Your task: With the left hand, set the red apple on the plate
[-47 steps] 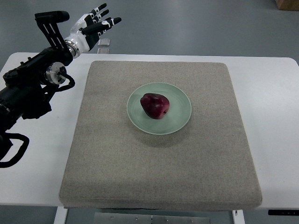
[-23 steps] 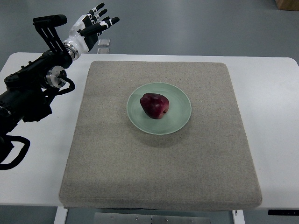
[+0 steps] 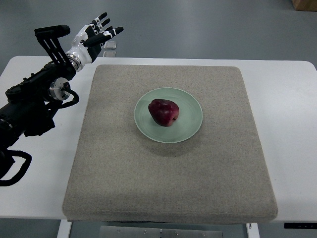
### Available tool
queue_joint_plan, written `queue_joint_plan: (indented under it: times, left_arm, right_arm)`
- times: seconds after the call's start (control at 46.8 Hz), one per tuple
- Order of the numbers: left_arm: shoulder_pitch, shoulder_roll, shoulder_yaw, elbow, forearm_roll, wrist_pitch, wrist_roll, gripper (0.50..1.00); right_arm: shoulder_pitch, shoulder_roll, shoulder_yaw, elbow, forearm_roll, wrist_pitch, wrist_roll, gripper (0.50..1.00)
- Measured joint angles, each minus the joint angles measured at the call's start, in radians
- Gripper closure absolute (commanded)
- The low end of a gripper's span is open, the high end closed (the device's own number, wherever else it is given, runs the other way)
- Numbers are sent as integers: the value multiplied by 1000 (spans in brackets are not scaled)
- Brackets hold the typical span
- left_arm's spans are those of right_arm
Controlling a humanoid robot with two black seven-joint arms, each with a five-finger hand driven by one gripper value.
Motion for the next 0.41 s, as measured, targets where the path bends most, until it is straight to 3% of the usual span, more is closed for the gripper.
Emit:
queue_joint_plan:
  times: [0.15, 0.406]
  left_arm:
    - [1, -5, -7, -1, 0, 0, -1, 506]
    - [2, -22, -29, 0, 0, 7, -1, 506]
  right_arm:
    - [-2, 0, -1, 99, -2, 9, 0, 536]
    - [-8, 0, -6, 119, -3, 8, 0, 536]
